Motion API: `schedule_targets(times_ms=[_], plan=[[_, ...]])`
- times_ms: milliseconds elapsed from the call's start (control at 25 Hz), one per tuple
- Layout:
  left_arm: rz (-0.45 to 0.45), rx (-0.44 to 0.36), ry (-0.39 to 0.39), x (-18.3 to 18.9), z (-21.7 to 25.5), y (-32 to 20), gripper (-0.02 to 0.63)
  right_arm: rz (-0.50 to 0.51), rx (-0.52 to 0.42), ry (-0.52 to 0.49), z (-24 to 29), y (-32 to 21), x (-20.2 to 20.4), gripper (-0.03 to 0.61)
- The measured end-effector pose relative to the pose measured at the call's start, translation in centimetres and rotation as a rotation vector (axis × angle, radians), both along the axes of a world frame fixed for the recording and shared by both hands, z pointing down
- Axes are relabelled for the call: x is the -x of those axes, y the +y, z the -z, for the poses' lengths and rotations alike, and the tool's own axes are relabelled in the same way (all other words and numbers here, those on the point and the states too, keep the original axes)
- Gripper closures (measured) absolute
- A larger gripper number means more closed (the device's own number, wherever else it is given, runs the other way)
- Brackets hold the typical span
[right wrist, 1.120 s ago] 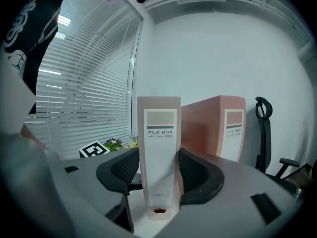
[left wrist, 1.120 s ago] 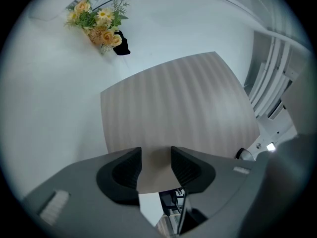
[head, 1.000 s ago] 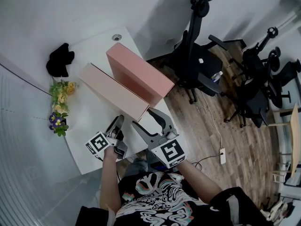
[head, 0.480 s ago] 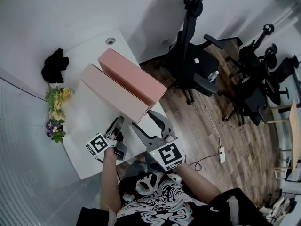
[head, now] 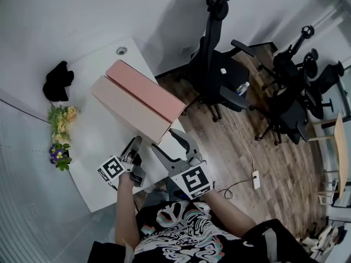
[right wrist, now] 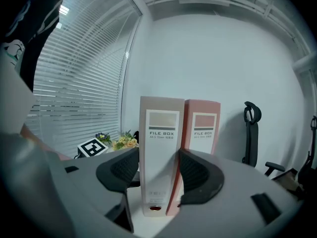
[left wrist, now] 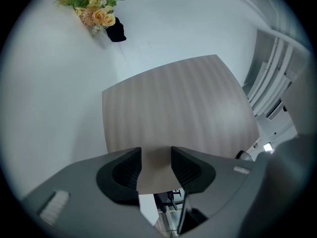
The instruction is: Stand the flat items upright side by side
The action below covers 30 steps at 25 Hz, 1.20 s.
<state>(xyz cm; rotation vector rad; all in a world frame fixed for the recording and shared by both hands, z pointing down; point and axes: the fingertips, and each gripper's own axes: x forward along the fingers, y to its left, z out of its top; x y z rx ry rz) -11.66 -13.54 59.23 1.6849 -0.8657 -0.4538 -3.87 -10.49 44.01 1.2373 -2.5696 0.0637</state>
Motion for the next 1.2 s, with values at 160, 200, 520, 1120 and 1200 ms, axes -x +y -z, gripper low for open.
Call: schedule_targets(times_ms=[160, 200, 520, 1120, 1200], plan=[[0.004, 0.002, 0.001, -0.1, -0.1, 0.0, 0.437, -0.004, 0.003, 0.006, 0.0, 0.0, -0.2, 0.321], [0.005, 0.004, -0.003, -0.1, -0.1, 0.0, 0.437, -0.005, 0.001, 0.008, 0.0, 0.1, -0.3, 0.322], [0.023, -0.041, -0.025, 0.7, 1.4, 0.4, 0.440, -0.033, -0.012, 0.007, 0.4, 1.2, -0.9, 0.361], [0.045, -0.450, -0.554, 0.7, 12.6, 3.5, 0.591, -0.008, -0.004, -0.158, 2.5, 1.7, -3.8, 0.578], [0.083, -0.469, -0.624, 0.5, 14.1, 3.9, 0.612, -0.001, 0.001, -0.166, 2.7, 1.6, -4.5, 0.578]])
